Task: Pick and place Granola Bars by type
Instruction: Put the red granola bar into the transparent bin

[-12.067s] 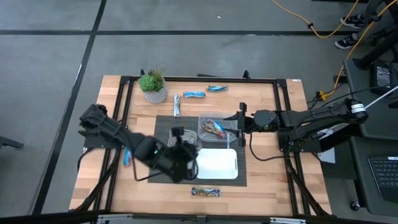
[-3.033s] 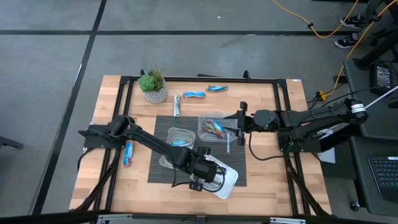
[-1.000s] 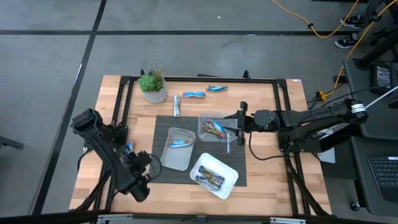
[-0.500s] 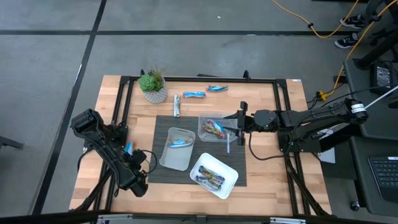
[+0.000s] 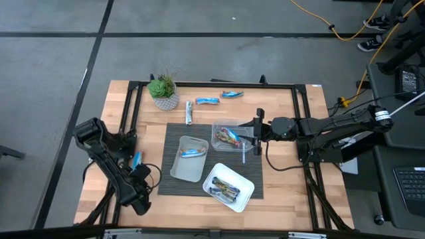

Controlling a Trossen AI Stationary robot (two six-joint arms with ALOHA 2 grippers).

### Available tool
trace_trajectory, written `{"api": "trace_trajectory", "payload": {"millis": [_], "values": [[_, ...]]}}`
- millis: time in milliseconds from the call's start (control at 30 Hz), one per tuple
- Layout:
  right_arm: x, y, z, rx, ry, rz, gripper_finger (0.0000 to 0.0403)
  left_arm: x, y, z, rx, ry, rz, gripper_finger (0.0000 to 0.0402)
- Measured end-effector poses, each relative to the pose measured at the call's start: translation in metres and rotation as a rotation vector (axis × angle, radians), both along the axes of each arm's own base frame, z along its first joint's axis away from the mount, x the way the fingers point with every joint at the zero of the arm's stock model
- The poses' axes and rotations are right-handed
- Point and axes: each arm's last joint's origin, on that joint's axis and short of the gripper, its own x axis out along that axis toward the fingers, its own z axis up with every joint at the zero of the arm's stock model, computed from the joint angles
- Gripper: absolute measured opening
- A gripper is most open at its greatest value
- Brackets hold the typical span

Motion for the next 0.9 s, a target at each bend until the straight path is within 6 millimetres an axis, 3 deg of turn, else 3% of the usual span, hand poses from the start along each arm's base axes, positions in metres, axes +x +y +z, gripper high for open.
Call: {"api": "trace_trajectory", "payload": {"millis": [233, 567, 733, 900], "values": [[0.000, 0.000, 0.000, 0.000, 0.001, 0.000, 0.0192, -0.011, 0.010, -0.018, 0.022, 0.026, 0.033, 0.0274], [0.000, 0.000, 0.000, -0.001, -0.001, -0.008, 0.0192, -0.015, 0.019, -0.033, 0.001, 0.013, 0.011, 0.0267], [0.000, 0.000, 0.000, -0.001, -0.001, -0.009, 0.0192, -0.015, 0.019, -0.030, -0.003, -0.003, -0.001, 0.0244], [0.000, 0.000, 0.000, -0.001, -0.001, -0.009, 0.0192, -0.014, 0.019, -0.026, -0.027, -0.062, -0.014, 0.0192]]}}
